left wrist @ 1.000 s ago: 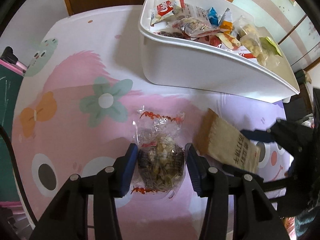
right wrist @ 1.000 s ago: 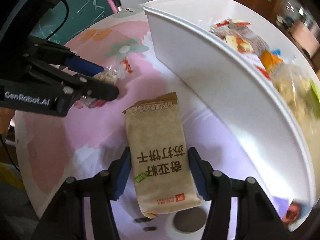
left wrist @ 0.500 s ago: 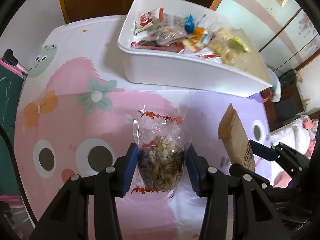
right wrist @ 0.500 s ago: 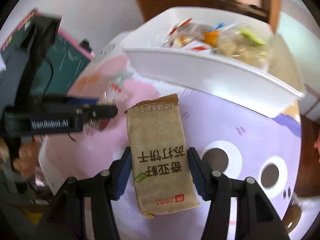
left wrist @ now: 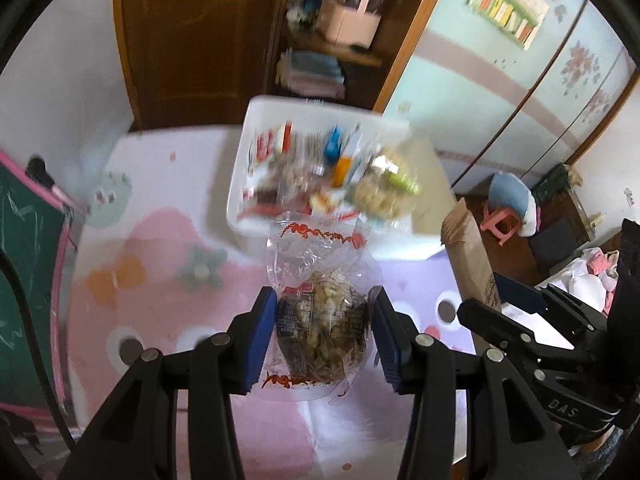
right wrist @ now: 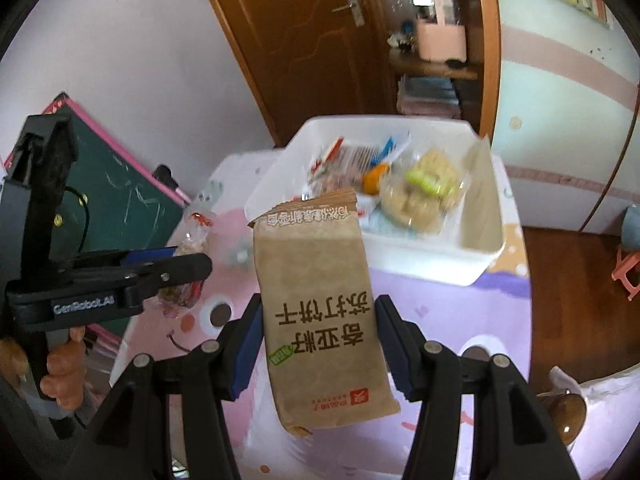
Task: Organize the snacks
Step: 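Carry both bags over the white tray and open both tools to drop them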
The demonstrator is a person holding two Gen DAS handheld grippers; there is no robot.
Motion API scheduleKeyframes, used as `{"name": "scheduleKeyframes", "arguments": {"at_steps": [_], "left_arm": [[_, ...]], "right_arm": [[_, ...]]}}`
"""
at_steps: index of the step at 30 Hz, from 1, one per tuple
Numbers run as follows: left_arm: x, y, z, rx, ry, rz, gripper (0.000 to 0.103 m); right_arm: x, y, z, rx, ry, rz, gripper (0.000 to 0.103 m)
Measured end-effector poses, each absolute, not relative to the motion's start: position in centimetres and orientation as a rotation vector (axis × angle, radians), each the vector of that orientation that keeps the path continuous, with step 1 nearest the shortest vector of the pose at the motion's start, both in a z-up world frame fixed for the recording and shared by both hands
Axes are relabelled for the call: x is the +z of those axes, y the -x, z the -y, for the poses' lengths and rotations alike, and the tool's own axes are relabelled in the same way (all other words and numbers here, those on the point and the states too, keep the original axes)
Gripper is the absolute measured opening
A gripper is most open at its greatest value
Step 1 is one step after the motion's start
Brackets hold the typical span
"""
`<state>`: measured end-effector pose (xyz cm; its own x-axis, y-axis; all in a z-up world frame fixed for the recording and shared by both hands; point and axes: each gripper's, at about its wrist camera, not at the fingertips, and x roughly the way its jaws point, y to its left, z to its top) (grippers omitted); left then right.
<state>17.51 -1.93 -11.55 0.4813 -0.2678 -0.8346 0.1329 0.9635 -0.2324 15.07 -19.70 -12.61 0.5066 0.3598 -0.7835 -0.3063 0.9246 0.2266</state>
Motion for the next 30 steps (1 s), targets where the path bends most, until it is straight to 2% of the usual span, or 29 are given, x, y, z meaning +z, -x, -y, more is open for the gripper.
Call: {"name": "scheduleKeyframes", "arguments": {"at_steps": [9,14,22,30], "left_arm": [[-6.2,-22.9,3.7,-0.228,0.048,-0.93,0.046],[-5.1,-26.6,4.9,-0.212,0.0,-0.894,0.046],[-7.3,-32.7,5.8,-0.185,-0.001,-0.929,0.046],[-12.1,-37.3,6.1,-0.155,-0.017,-1.004,0.046]], "right_arm": [[-7.6,-20.8,19.3,0.283,-0.037,-0.9,0.055],[-5.5,-24.9,19.7,0.214,-0.048,-0.879,0.055],[-6.0,-31.2,20.4,0.095,-0.104,-0.908,0.055],[-9.7,-35.0,20.2,0.017,-0.136,-0.977,0.055]]}}
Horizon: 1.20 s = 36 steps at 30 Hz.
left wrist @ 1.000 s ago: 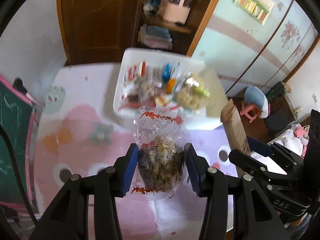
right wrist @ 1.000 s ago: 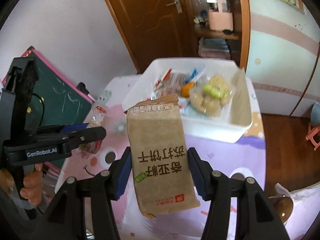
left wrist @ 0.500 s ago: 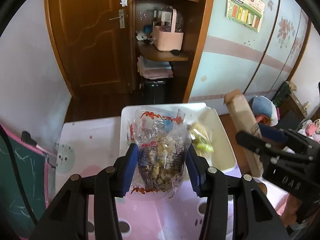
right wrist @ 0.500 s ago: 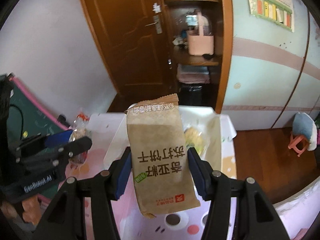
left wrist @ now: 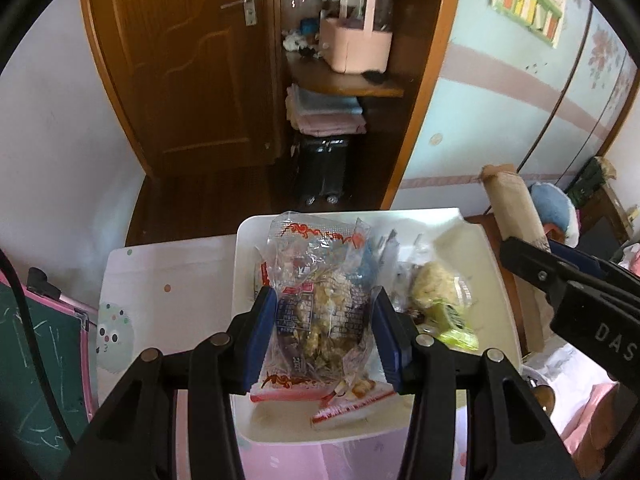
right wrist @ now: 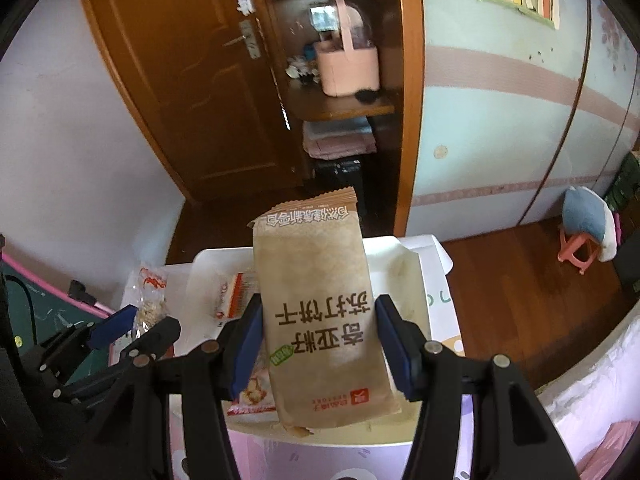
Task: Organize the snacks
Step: 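Carry both bags over the white tray and open both tools to drop them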
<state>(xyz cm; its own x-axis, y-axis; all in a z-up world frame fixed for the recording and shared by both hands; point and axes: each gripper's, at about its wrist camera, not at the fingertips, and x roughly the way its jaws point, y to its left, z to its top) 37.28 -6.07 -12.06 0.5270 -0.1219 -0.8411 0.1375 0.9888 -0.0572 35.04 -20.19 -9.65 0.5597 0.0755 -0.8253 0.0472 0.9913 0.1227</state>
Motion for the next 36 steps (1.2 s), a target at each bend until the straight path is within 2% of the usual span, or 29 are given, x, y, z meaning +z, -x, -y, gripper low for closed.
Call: {"name": "scheduleKeyframes", "arguments": {"at_steps": [11,14,15,16,18,24,36], "left_arm": [[-18.3,-41.3,6.5,-0.135,-0.056,-1.096,0.047],[-19.6,-41.8,6.5,-0.136,-0.057,-1.125,0.051],[-20.0,-41.9,6.5,-0.136,-0.055,-1.131,0.061],[-20.3,-41.9,6.4,-0.139,-0.053,-1.136,0.078],[-20.6,-41.8,6.3,-0.133,-0.048,-1.133,0.091],[-21.3,-41.5,6.0,-0.149,-0.03,-1.162,0.093],[-19.3,-38.9,5.1,-0.123,-0.029,-1.132,0.093]], "right_arm": [[-15.5,-38.0,21.0,-0.056,-0.182,-1.09,0.056],[-16.9,-38.4,21.1,-0.054,-0.202,-1.127,0.056],[-17.3,-38.5,21.1,-0.052,-0.213,-1.138,0.056],[-17.7,-38.6,21.1,-0.048,-0.221,-1.143,0.056],[-18.2,-38.7,21.1,-0.044,-0.23,-1.156,0.056],[-19.0,-38.8,21.0,-0.045,-0.249,-1.167,0.064],[-18.1,-37.2,20.7,-0.037,-0.255,-1.126,0.069]]}}
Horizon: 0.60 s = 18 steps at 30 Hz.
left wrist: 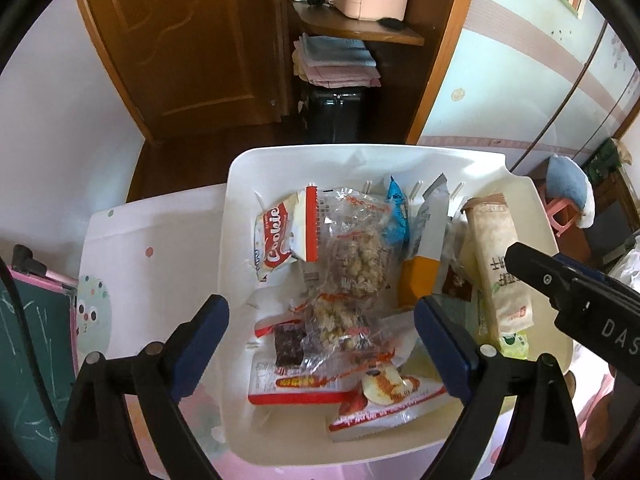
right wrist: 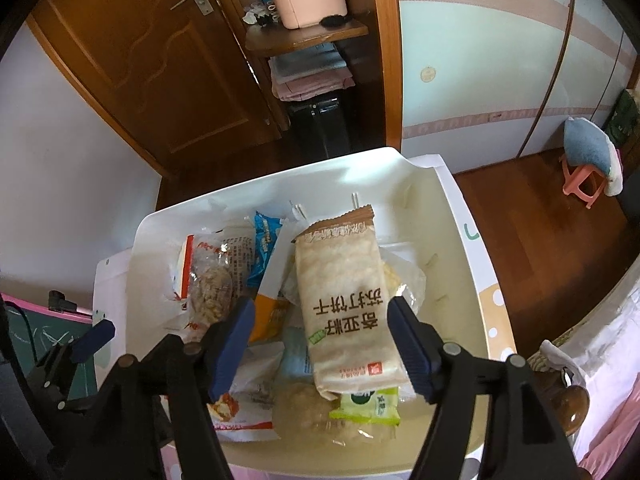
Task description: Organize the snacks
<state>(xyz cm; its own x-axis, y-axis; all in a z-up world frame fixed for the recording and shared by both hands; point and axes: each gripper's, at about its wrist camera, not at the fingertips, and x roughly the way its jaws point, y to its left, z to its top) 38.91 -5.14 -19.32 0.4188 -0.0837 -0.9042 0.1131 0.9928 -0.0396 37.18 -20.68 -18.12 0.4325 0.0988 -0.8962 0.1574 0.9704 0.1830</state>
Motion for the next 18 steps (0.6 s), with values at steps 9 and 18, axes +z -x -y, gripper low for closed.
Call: {"name": "scheduleKeyframes", "arguments": {"at_steps": [9,18], "left_arm": [[-16.9,-34.6,4.2,-0.098,-0.006,-1.104,0.093],[-13.8,-27.2,2.6,-0.065,0.023,-1.059,0.093]], "right_arm": [[-15.6,-33.3,20.3,-0.017,-0.218,-1.068,0.069],[-12.7,-25.9,19.7,0.017,-0.192,-1.002,0.069]]}}
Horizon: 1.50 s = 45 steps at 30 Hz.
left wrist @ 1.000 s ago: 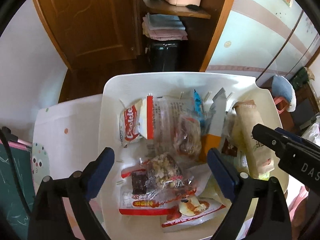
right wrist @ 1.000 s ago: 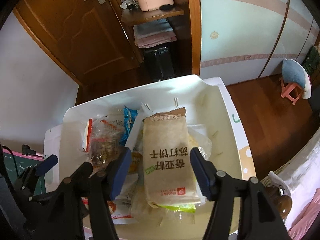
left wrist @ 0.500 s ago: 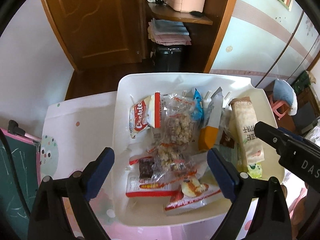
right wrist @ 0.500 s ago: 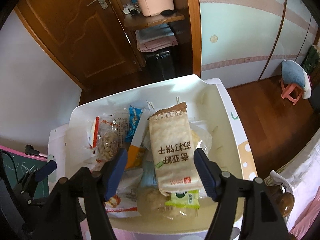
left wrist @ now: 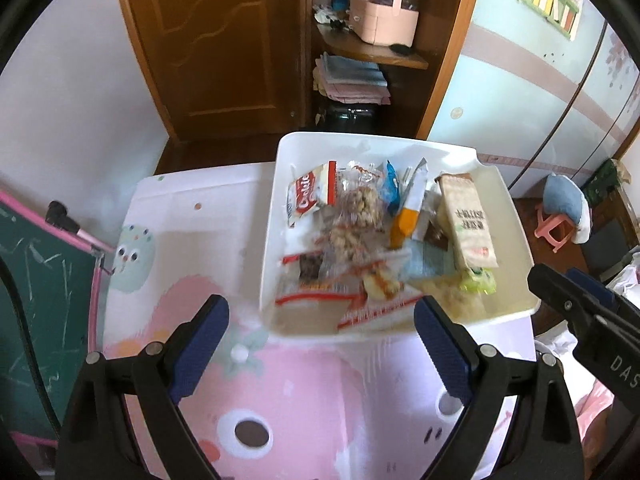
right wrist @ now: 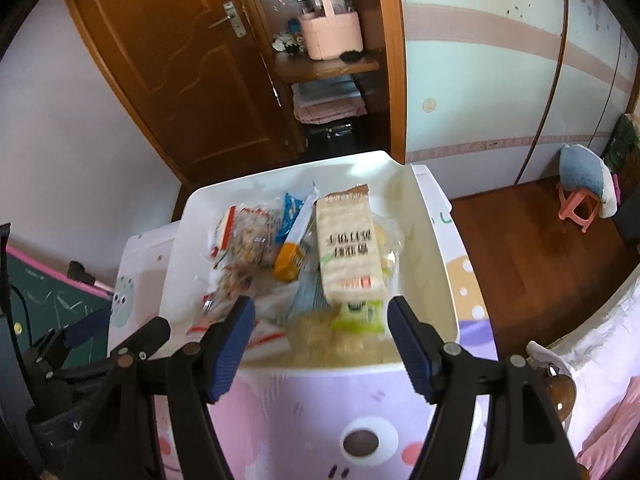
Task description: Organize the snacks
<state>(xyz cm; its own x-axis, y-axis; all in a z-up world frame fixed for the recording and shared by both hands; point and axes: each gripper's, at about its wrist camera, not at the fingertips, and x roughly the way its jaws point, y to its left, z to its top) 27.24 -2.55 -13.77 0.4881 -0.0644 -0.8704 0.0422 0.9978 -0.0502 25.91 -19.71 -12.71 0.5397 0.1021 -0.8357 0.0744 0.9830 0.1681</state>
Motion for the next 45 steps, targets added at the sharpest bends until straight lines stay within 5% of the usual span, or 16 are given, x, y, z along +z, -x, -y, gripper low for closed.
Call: {"name": "scheduleKeyframes", "arguments": {"at_steps": [21,45], "left_arm": [[-7.1,-8.3,-0.5,0.022,0.01,-0.991,0.093],[-3.2,-3.4,-0.2,0.017,0.018,-0.937,0.093]], "right_arm": [[-6.2,-9.1,18.3,0.072,-0.187,-0.924,0.069],[-4.6,-3.7,16.9,0.106,-0.17,-0.935,0.069]]}}
